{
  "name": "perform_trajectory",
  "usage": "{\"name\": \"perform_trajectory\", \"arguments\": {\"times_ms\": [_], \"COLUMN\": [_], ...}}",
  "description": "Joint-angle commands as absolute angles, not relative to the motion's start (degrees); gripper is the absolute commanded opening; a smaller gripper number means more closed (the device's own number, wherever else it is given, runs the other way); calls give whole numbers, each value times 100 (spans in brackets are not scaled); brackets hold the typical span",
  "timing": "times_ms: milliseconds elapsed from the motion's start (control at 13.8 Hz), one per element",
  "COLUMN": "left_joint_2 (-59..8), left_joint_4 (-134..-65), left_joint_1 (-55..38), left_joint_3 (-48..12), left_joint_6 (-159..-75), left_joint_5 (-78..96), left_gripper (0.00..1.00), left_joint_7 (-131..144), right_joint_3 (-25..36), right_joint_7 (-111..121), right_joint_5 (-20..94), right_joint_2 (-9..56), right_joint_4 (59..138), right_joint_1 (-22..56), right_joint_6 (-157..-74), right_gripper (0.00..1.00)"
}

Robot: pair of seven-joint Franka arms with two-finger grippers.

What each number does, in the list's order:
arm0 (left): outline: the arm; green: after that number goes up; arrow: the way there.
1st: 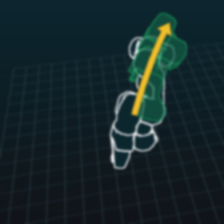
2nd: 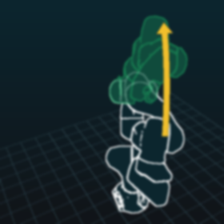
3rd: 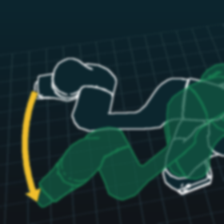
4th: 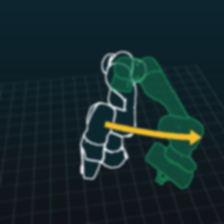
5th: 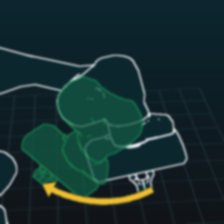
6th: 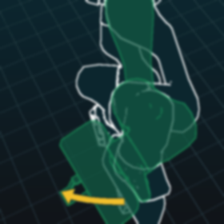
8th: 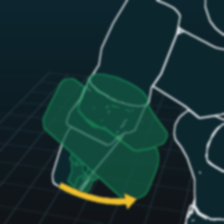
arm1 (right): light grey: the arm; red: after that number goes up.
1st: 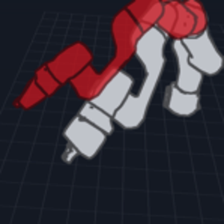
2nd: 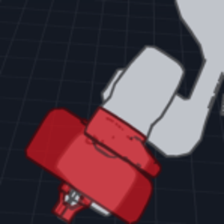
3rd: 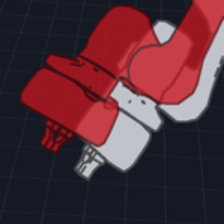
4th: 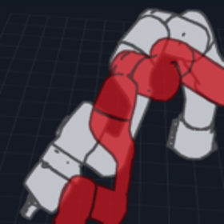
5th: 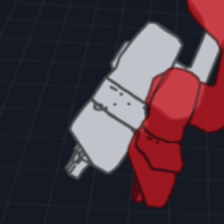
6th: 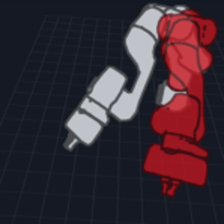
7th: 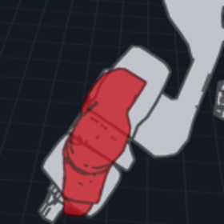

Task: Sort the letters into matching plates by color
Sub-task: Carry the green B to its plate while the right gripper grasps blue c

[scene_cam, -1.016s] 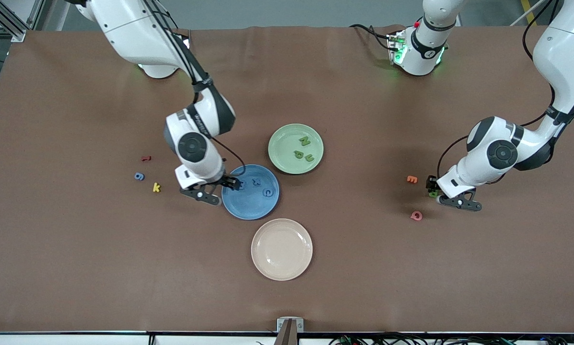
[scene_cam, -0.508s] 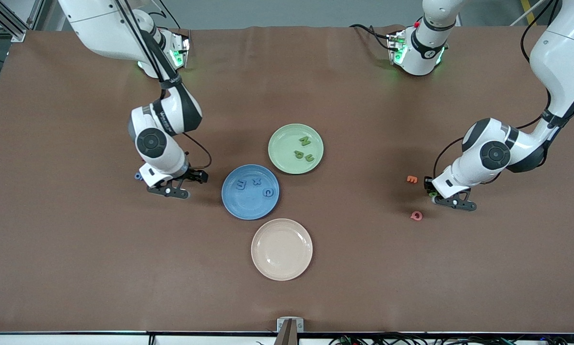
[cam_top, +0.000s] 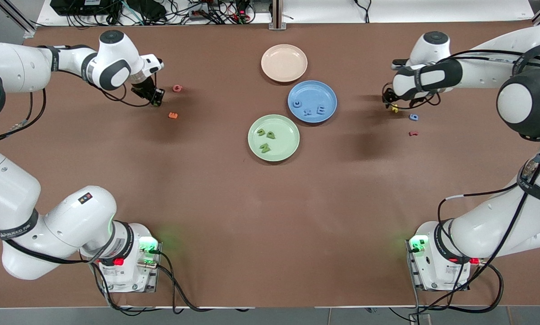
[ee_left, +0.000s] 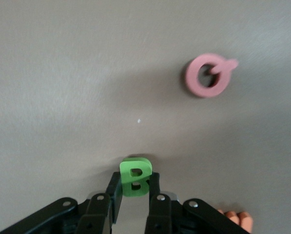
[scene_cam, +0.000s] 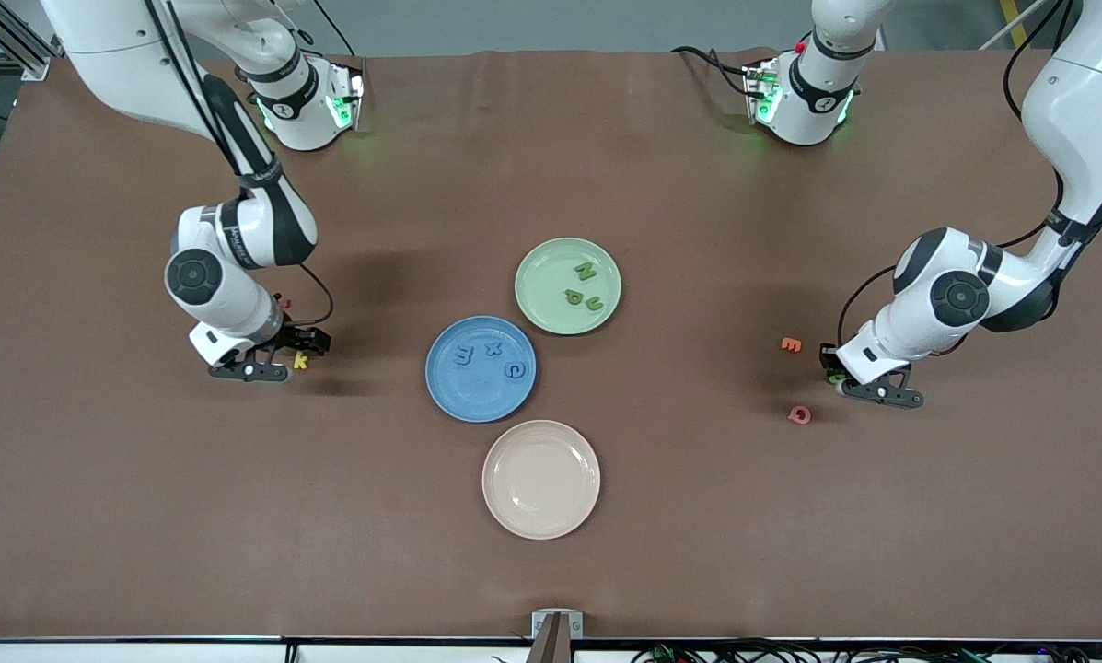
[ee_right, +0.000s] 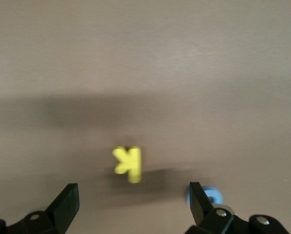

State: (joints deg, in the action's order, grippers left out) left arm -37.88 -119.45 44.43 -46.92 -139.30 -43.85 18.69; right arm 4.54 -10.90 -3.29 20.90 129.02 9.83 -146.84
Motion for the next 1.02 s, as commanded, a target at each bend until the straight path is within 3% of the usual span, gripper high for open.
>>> {"name": "perform_trajectory", "arguments": {"times_ms": [0,508,943], "left_joint_2": [-3560,-3621,-3639], "left_joint_4": [-11971,-11452,-11013], "left_joint_1": [4456,4237,2753], "left_joint_3": [-4965,-5888,-5897], "left_joint_6": [-13896,-12885,-12401], "left_joint_5": [-4456,-4281,-3876], "left_gripper": [0,0,0], "left_joint_7": [2205,2873,4743], "right_joint_3": [352,334,308], "right_joint_7": [-756,-185,-193], "right_joint_5": [-396,-387,-308], "right_joint_2": [1802,1714,1723], "right_joint_4": [13175,13534,13763], "right_joint_1": [563,-43,-202], "right_joint_6": [-14722,-15107,-15415], "right_gripper": [100,100,100]}}
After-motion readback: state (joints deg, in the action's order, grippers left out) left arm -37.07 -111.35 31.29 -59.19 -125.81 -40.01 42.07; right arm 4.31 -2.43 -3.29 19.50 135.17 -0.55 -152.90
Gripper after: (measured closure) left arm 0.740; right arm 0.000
